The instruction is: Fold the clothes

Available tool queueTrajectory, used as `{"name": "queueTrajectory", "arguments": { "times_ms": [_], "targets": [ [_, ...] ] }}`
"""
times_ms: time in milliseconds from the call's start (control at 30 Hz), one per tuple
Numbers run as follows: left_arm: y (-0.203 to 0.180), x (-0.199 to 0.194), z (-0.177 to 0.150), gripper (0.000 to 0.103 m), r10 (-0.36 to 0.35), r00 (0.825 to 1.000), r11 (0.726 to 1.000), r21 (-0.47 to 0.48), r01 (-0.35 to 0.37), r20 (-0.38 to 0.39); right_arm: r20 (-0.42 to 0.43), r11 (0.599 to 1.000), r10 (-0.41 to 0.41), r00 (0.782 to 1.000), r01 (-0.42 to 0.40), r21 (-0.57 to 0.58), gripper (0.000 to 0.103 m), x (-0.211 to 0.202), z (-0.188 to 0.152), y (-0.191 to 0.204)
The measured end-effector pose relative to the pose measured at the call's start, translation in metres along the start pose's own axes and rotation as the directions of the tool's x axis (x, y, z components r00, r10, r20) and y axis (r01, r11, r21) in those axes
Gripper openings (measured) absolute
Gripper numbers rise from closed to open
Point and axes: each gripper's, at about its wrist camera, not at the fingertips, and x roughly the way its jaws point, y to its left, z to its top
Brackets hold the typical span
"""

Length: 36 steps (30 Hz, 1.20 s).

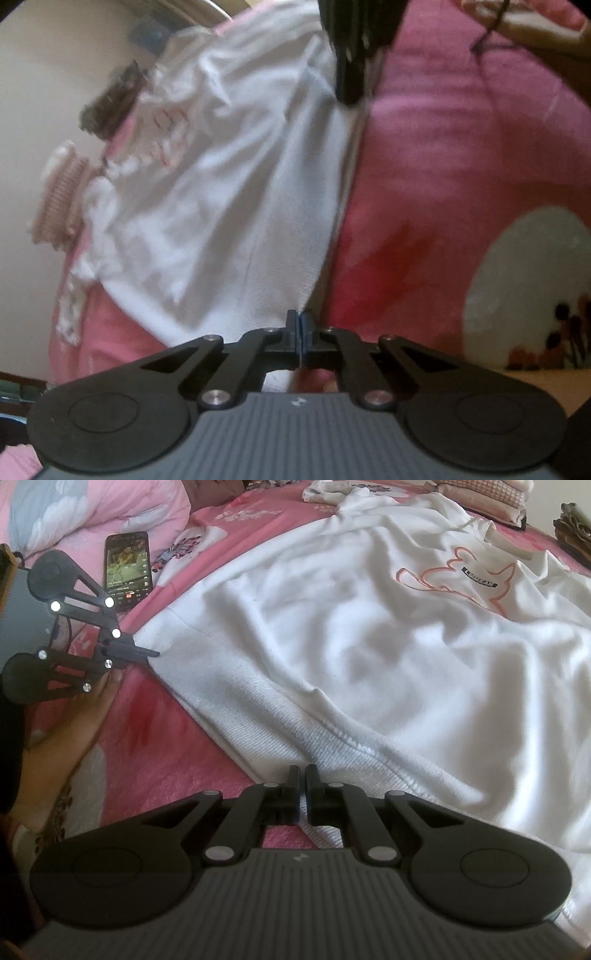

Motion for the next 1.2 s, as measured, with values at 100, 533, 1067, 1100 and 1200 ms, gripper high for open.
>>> {"name": "queueTrajectory", "arguments": {
  "times_ms": [100,533,1067,1100,1200],
  "targets": [
    [0.005,0.002,0.0,0.005,-0.011,1.0,0.999,-0.046,0.011,-0.012,-0.007,1.0,-0.001,1.0,0.001,-0.003,0.002,0.0,0.001,0.001],
    [0.068,-0.041,0.02,0.029,-0.07,0.994,0.974,-0.212,0.086,0.08,-0.003,1.0,-0.003,1.0,0.003,0.015,0.002,0.001,0.0,0.001],
    [0.11,0.026,0.062,0.013,-0.205,0.941,0.775,-0.543,0.323,0.268,-0.004,0.999,-0.021,1.0,0.021,0.027,0.002,0.002,0.001,0.003],
    [0.115,0.033,0.067,0.013,-0.196,0.949,0.793,-0.53,0.302,0.248,-0.005,0.999,-0.02,1.0,0.021,0.027,0.002,0.002,0.001,0.003],
    [0.134,0.052,0.079,0.019,-0.197,0.953,0.798,-0.528,0.292,0.23,-0.007,0.999,-0.021,1.0,0.021,0.027,0.002,0.002,0.002,0.003]
  ]
}}
